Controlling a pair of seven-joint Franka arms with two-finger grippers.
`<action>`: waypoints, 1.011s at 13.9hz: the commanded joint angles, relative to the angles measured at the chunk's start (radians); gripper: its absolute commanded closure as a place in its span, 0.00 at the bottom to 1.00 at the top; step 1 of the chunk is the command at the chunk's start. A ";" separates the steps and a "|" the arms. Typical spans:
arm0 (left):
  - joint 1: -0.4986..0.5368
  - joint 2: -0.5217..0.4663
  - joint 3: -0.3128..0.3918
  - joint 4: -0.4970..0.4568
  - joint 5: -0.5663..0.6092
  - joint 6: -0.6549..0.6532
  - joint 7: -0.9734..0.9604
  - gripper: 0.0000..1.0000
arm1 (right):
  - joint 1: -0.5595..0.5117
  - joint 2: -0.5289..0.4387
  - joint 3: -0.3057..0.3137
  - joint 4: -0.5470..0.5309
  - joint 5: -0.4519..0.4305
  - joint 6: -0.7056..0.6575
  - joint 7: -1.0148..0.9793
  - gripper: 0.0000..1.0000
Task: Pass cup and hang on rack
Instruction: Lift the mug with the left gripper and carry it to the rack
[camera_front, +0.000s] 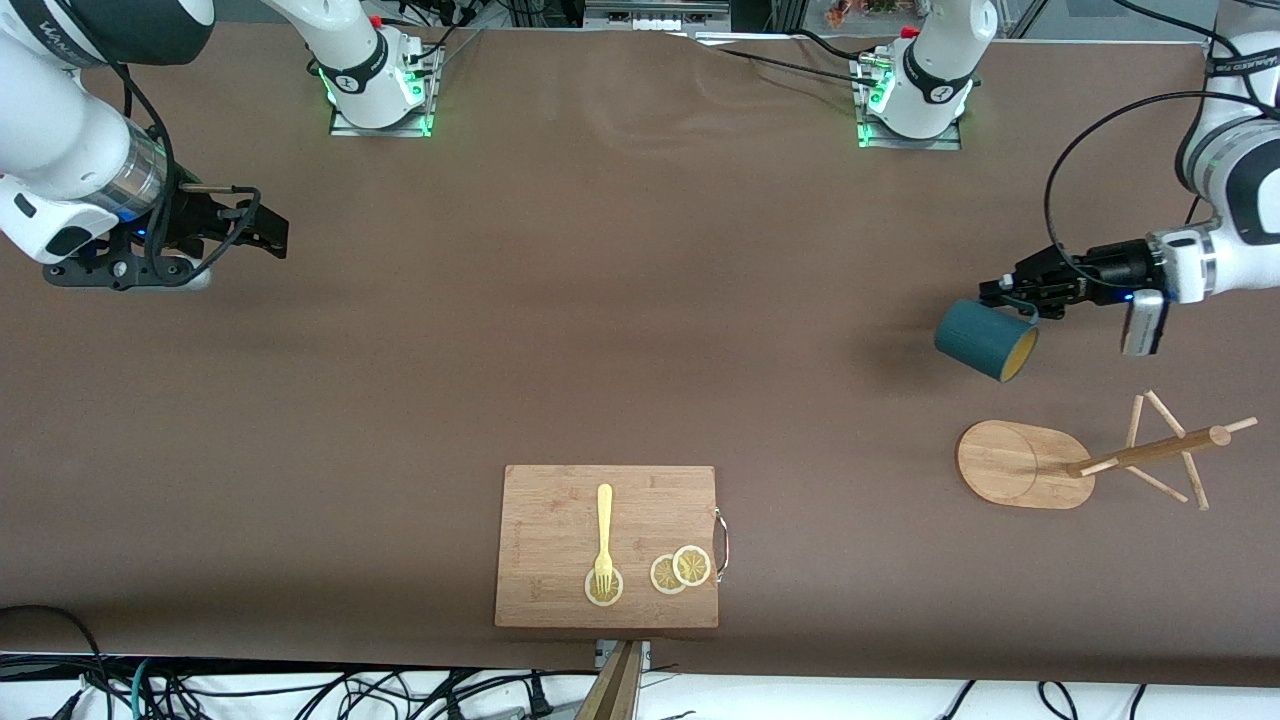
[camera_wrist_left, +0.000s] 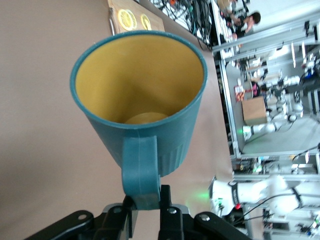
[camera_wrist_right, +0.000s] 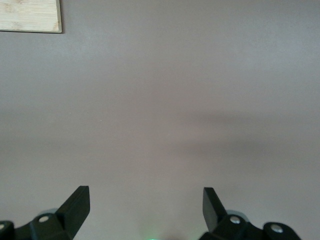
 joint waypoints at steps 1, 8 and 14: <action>0.024 -0.018 0.037 0.032 0.024 -0.044 -0.103 1.00 | 0.017 -0.019 0.001 -0.019 -0.014 0.002 0.023 0.00; 0.091 0.028 0.042 0.085 0.004 -0.084 -0.228 1.00 | 0.017 -0.020 0.001 -0.020 -0.028 -0.015 0.031 0.00; 0.168 0.188 0.041 0.216 -0.032 -0.211 -0.220 1.00 | 0.053 -0.014 0.001 -0.020 -0.056 -0.013 0.074 0.00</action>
